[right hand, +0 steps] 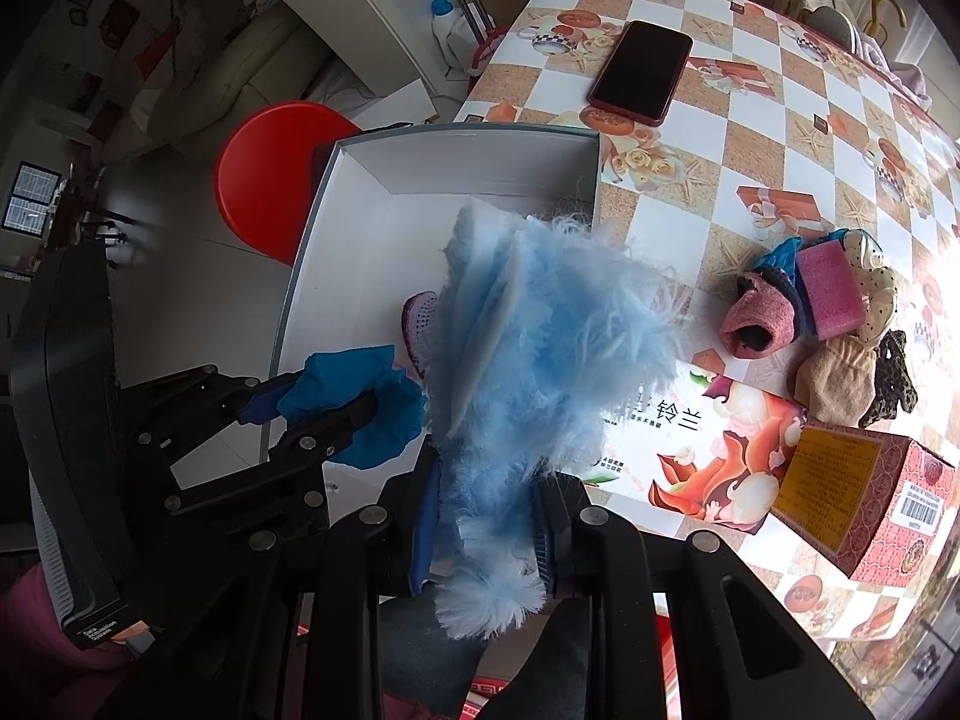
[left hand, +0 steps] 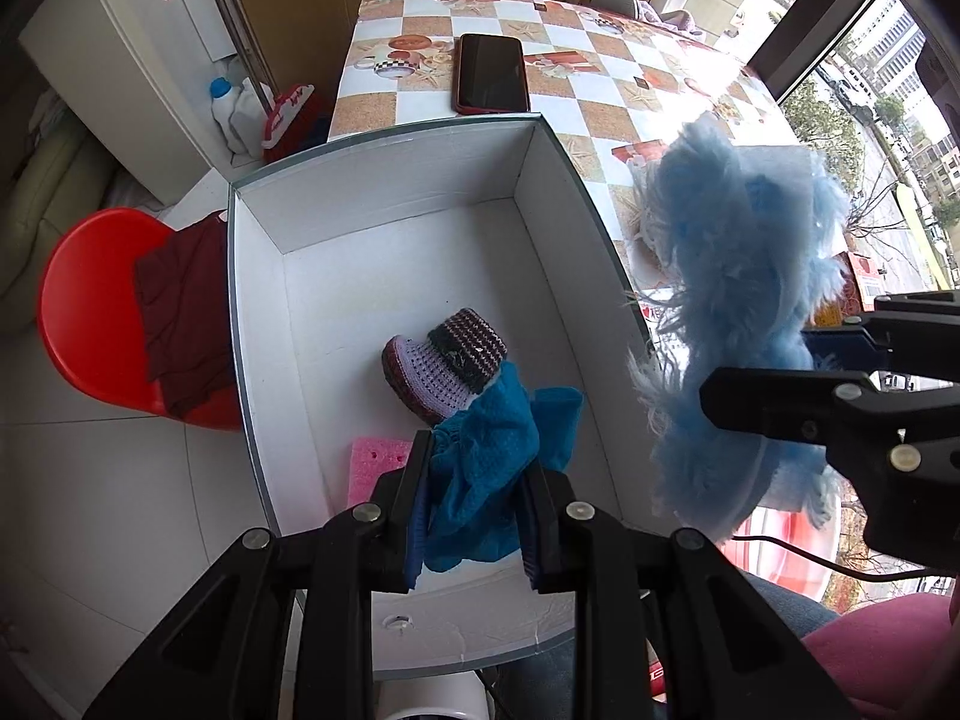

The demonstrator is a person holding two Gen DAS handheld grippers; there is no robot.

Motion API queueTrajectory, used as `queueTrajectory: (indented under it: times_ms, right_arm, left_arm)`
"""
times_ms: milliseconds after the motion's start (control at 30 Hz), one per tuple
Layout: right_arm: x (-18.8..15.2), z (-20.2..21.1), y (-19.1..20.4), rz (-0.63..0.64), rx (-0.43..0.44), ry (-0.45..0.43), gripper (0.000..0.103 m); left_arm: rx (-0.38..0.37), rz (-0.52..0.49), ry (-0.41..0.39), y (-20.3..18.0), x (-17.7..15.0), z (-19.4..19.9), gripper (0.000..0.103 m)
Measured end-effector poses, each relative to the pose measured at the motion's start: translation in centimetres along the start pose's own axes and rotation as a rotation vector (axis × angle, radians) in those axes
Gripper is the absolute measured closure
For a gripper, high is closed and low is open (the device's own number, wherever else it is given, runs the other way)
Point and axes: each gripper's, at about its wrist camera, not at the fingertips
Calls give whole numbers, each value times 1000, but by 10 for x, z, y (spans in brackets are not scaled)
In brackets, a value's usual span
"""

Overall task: Organize soft objects
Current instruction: 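Lower both items into the box and open both tools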

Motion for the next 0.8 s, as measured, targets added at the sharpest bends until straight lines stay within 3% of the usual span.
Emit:
queueTrajectory:
  times_ms: [800]
  right_arm:
    - [0, -20, 11, 36, 25, 39, 75]
  left_arm:
    - [38, 27, 48, 9, -12, -8, 76]
Point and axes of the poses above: each gripper's, at about its wrist camera, not at the fingertips, and z roughly against the way its jaws point, y to its left, x to its top, and after that the axes turned 12 degrees about -y, right-handed
